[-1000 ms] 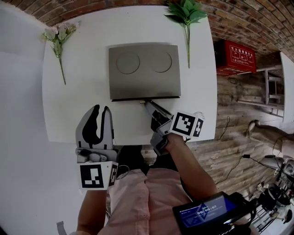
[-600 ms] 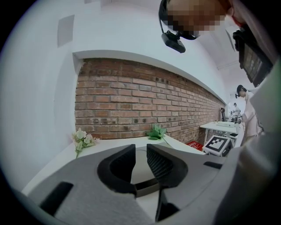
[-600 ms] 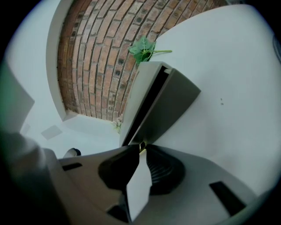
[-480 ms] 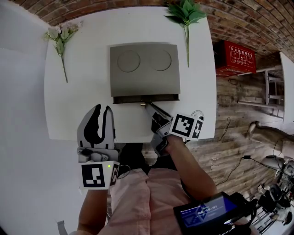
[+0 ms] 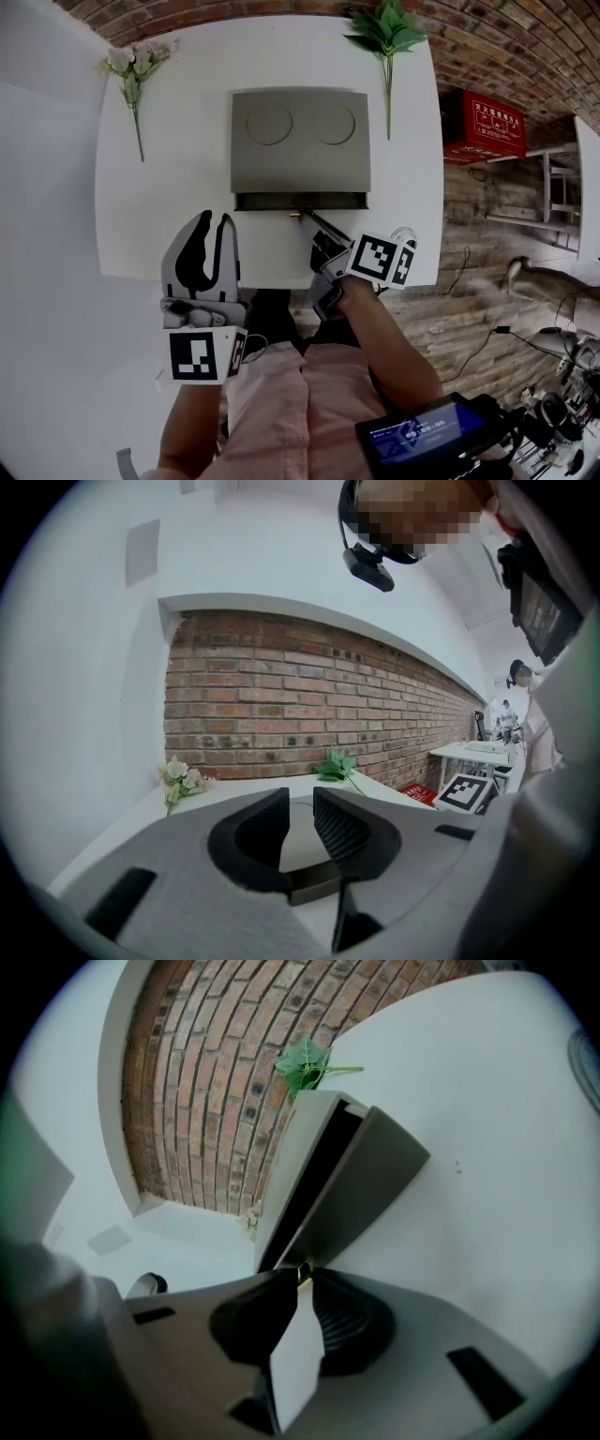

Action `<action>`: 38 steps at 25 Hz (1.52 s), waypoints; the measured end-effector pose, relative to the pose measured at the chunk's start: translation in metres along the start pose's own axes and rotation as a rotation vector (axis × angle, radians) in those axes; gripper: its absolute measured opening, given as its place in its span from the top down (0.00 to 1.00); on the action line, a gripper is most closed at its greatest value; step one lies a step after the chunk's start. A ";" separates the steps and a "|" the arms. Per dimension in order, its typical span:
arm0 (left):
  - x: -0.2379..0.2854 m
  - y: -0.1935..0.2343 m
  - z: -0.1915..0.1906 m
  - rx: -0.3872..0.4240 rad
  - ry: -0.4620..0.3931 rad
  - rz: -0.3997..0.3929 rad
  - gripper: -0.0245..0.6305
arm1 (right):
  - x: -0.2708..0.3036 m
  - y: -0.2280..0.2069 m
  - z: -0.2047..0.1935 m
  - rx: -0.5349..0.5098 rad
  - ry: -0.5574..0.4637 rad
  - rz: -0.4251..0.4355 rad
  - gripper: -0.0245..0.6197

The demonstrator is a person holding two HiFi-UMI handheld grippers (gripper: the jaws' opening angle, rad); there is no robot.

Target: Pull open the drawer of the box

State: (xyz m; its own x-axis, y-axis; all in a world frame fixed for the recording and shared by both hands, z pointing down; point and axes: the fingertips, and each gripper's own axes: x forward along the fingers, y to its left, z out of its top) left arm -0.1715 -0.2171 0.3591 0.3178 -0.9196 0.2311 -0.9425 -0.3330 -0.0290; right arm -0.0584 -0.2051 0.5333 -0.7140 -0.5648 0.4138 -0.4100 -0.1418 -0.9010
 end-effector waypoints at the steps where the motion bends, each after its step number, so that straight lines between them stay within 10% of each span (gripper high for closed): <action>1: -0.003 0.000 0.001 0.001 -0.001 0.008 0.83 | 0.000 0.000 0.000 -0.001 0.002 -0.001 0.88; 38: -0.064 0.005 -0.004 -0.018 -0.030 0.062 0.83 | 0.000 -0.007 -0.005 0.000 -0.001 -0.015 0.88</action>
State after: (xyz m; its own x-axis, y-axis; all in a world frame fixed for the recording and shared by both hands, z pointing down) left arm -0.1968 -0.1593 0.3482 0.2610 -0.9444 0.2001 -0.9622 -0.2712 -0.0250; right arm -0.0586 -0.1998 0.5400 -0.7072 -0.5634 0.4271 -0.4206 -0.1503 -0.8947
